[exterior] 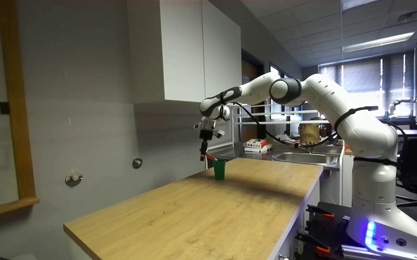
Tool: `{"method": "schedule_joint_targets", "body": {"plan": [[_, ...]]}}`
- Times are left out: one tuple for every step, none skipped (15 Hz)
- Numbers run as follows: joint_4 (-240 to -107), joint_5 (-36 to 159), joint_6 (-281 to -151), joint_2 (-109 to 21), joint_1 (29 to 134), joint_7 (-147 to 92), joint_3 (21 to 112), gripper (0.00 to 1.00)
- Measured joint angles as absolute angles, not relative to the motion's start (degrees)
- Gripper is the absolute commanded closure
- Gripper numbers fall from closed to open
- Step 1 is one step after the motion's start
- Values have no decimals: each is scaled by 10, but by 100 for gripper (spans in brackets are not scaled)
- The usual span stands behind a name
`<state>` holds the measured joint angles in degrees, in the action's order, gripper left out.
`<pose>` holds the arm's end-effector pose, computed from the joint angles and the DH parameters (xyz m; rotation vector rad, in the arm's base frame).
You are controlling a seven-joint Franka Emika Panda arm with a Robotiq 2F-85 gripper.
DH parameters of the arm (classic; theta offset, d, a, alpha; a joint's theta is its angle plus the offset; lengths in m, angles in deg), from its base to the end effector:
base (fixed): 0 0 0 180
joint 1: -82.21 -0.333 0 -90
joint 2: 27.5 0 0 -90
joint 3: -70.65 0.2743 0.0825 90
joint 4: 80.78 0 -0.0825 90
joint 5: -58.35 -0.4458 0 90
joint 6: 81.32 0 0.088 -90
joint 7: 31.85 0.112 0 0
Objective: Put the marker in the cup
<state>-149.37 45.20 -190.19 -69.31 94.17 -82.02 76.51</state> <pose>0.7726 -0.0825 0.2953 -2.7170 -0.9407 -0.1650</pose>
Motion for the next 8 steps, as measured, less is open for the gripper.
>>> {"method": "schedule_joint_targets", "body": {"plan": [[-1496,450,-1904,-692,942,-821,765,95],[-1497,449,-1906,-690,943,-823,766,95],[-1499,447,-1911,-688,943,-825,767,95],[-1503,444,-1915,-685,944,-829,768,95],[-1507,440,-1920,-681,945,-835,769,95],[-1511,435,-1924,-678,947,-841,770,95],[-1517,429,-1929,-674,949,-847,771,95],[-1524,422,-1935,-670,952,-854,772,95]]}}
